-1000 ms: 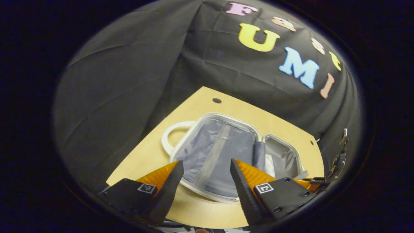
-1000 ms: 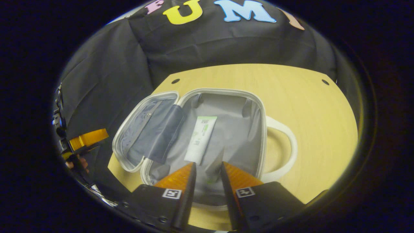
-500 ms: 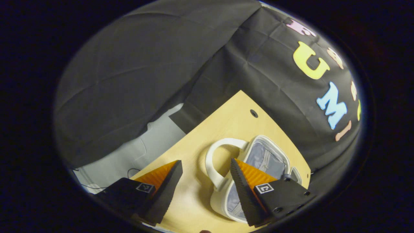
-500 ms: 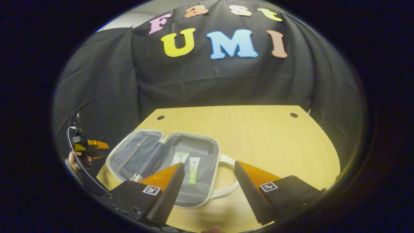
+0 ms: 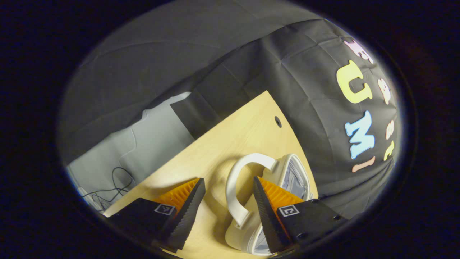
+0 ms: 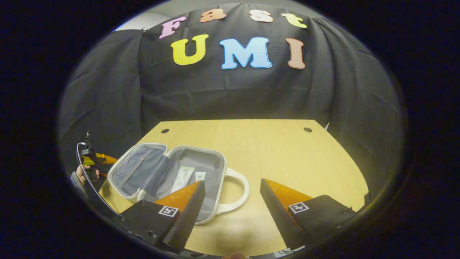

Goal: First open the suitcase, pack the skin care products into it, and then close the suitcase.

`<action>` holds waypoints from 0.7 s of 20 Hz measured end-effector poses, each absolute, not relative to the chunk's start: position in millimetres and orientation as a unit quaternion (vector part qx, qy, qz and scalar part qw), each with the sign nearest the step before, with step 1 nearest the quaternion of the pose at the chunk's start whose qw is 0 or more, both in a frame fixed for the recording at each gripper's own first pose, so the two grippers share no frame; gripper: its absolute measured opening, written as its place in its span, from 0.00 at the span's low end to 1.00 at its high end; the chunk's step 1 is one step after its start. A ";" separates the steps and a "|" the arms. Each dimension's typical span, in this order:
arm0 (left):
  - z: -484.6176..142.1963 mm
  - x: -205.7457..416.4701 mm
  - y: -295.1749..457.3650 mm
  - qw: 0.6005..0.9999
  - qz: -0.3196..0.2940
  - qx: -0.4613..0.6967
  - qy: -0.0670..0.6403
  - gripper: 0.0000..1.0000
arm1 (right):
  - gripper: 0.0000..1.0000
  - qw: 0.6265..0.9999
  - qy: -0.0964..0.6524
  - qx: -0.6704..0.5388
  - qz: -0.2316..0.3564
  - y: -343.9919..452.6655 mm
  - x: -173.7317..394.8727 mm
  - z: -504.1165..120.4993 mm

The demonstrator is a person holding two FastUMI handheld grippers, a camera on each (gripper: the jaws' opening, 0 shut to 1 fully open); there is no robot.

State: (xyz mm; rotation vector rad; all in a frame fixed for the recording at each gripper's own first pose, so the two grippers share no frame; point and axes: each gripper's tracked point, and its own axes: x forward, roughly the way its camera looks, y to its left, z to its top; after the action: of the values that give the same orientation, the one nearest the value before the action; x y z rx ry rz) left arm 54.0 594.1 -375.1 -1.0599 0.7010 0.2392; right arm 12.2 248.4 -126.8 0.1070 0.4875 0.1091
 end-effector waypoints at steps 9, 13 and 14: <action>-366.2 55.0 590.6 0.762 0.100 -0.575 0.282 0.10 | 0.95 0.971 0.229 0.054 0.053 245.4 -1.7 -120.7; -326.3 58.9 580.9 0.786 0.095 -0.553 0.259 0.08 | 0.95 0.974 0.213 0.059 0.047 235.9 -2.5 -109.5; -303.8 62.7 578.8 0.793 0.088 -0.550 0.248 0.08 | 0.95 0.975 0.208 0.060 0.047 233.9 -2.4 -106.1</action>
State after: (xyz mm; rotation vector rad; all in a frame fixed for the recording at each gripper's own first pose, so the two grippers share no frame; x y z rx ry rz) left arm 62.7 578.8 -303.8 -1.1821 0.5329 0.1887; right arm -2.4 233.9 -106.1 0.1205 0.4199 0.0938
